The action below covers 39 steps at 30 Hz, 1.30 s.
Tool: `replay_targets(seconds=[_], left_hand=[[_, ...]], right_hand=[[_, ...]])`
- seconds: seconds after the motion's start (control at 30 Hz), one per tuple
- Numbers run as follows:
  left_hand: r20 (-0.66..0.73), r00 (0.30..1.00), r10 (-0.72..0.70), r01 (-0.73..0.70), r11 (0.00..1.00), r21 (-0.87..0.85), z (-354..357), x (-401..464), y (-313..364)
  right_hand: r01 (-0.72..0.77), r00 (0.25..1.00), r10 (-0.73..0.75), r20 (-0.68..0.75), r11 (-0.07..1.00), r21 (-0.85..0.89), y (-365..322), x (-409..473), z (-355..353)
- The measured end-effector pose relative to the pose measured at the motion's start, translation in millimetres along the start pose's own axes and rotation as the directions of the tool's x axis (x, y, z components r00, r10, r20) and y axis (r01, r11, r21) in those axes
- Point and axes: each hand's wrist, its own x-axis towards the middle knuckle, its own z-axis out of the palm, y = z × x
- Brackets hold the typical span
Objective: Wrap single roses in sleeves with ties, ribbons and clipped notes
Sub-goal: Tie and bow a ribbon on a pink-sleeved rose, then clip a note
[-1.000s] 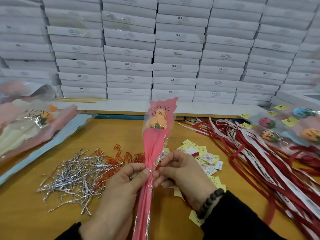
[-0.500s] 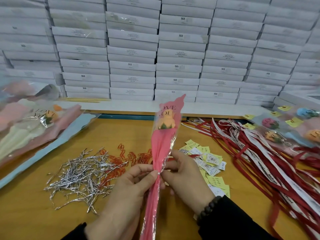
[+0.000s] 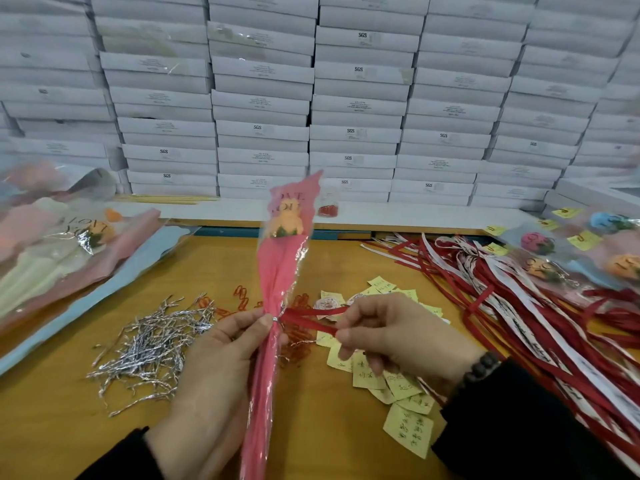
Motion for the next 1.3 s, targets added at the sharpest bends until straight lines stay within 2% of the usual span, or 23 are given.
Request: replay_targets(seconds=[0.13, 0.23, 0.37, 0.57, 0.67, 0.9, 0.97, 1.1, 1.3], left_hand=[[0.036, 0.999, -0.031, 0.032, 0.999, -0.014, 2.6, -3.6, -3.5], [0.088, 0.995, -0.049, 0.045, 0.998, 0.045, 8.0, -8.2, -10.4], [0.115, 0.993, -0.039, 0.034, 0.998, 0.048, 12.1, -11.0, -17.6], [0.083, 0.997, 0.006, -0.008, 1.0, 0.021, 14.8, -12.5, -12.8], [0.063, 0.997, 0.039, -0.043, 0.997, 0.059, 14.4, -12.4, -13.4], [0.074, 0.995, 0.061, -0.076, 0.975, 0.211, 15.9, -18.7, -17.0], [0.062, 0.996, 0.068, -0.079, 0.976, 0.204, 16.2, -18.9, -14.8], [0.024, 0.999, 0.038, -0.04, 0.997, 0.073, 15.0, -15.8, -9.8], [0.04, 0.987, 0.158, -0.162, 0.971, 0.176, 14.0, -14.8, -6.0]], right_hand=[[0.032, 0.973, -0.014, -0.231, 0.997, 0.071, 5.4, 4.6, 1.8], [0.048, 0.963, -0.038, -0.267, 0.998, 0.031, 10.7, 10.0, 15.2], [0.102, 0.977, -0.08, -0.198, 0.989, 0.104, 10.2, 13.7, 31.6], [-0.001, 1.0, -0.008, 0.023, 0.931, 0.366, 8.6, 12.5, 37.7], [-0.034, 0.998, 0.002, 0.07, 0.89, 0.454, 7.8, 10.6, 37.6], [-0.022, 0.998, 0.042, -0.038, 0.906, 0.423, 10.8, 6.7, 40.6], [-0.027, 0.997, 0.054, -0.052, 0.906, 0.422, 11.4, 6.8, 39.4], [-0.06, 0.99, 0.1, -0.095, 0.933, 0.354, 15.7, 8.9, 37.7], [-0.055, 0.989, 0.09, -0.12, 0.962, 0.268, 17.5, 7.9, 35.3]])
